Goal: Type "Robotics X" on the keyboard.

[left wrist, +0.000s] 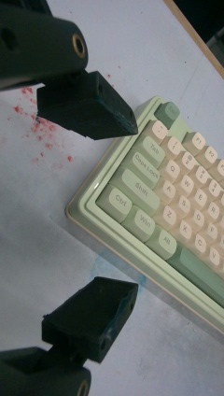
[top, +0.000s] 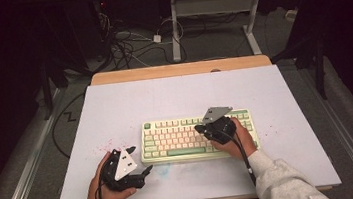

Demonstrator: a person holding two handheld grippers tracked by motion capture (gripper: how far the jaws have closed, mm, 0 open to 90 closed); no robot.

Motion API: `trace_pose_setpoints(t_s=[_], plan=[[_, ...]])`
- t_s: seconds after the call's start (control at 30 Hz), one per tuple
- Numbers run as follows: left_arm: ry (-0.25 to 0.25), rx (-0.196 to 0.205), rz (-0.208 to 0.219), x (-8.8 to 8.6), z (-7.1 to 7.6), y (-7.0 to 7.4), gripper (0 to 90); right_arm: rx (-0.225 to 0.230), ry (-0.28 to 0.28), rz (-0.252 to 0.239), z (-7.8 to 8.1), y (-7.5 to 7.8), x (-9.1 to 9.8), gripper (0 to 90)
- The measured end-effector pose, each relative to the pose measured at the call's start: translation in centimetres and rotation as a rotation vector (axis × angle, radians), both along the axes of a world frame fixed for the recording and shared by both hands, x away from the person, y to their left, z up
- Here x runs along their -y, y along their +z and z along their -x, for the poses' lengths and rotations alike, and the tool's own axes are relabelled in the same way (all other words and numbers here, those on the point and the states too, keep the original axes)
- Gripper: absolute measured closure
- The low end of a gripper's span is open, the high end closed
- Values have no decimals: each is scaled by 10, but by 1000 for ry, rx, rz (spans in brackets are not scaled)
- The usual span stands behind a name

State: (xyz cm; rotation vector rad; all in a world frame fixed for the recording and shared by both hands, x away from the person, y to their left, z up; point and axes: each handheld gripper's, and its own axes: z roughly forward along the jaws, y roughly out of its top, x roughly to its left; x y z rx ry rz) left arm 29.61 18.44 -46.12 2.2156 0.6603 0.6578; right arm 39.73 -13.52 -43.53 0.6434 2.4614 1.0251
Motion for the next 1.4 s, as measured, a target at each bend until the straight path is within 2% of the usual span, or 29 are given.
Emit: trace_pose_setpoints(t_s=[0.17, 0.3, 0.5, 0.57, 0.63, 0.83, 1.13, 1.4], plan=[[-1, -2, -4, 0, 0, 0, 199, 19, -3, -26, 4, 4, 3, 872], [-3, -4, -7, 1, 0, -1, 199, 25, -4, -51, 6, 7, 6, 803], [1, -4, -5, 1, -1, -1, 210, 56, -26, -85, 13, 12, 10, 566], [0, -5, -7, 2, -1, -1, 210, 59, -25, -104, 14, 13, 12, 520], [-1, -4, -8, 2, -1, -1, 210, 69, -30, -107, 16, 14, 12, 449], [-3, -7, -11, 3, -1, -1, 206, 97, -38, -115, 23, 18, 13, 316], [3, -2, -6, 2, 0, 0, 207, 126, -56, -119, 33, 23, 19, 242], [11, -2, 3, 3, 0, 1, 212, 156, -74, -117, 43, 24, 32, 246]])
